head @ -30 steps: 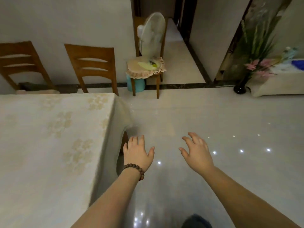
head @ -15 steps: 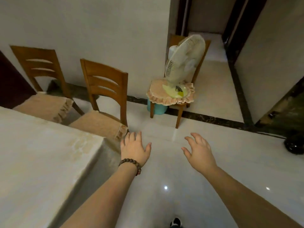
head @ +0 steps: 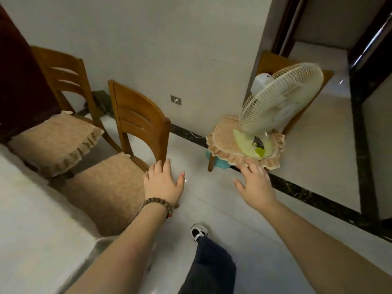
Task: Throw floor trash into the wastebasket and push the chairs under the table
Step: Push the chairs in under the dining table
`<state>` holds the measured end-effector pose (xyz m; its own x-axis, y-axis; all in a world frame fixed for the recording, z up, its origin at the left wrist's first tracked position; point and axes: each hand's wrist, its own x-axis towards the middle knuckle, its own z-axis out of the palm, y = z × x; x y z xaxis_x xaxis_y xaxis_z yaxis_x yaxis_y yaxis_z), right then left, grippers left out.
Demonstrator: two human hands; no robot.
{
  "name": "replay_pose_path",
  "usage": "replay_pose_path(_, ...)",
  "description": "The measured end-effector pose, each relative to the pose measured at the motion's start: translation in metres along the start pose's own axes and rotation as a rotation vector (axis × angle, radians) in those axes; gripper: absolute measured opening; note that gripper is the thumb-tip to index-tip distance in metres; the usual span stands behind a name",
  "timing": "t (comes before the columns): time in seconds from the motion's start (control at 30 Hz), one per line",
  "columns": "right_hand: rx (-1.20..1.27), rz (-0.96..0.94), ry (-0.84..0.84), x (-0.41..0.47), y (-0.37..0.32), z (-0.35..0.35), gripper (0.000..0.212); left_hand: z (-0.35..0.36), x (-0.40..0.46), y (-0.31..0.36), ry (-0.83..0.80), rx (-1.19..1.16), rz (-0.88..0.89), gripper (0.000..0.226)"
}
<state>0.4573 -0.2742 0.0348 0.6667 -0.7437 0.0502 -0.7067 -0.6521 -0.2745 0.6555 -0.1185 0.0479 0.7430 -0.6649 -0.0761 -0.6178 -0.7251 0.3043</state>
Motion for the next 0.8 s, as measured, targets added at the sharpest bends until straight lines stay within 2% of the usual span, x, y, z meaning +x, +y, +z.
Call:
replay_pose_path(0.23,-0.016,-0.220,-0.096,0.213,-0.036,0.013,0.045,-0.018,0.170,-0.008,0.091,-0.119,-0.229,0.071)
replay_pose_path(0.4,0.027,-0.414,-0.099,0.337,-0.085,0.019,0.047,-0.039,0.253,-0.027,0.155,-0.130,-0.387,0.072)
replay_pose_path(0.63,0.018,-0.646,-0.119,0.455,-0.182,0.050,0.048,-0.056,0.290,-0.075,0.235,-0.140,-0.595,0.067)
replay_pose_path(0.8,0.050,-0.944,-0.192,0.510,-0.272,0.082,0.047,-0.055,0.304,-0.120,0.318,-0.108,-0.785,0.066)
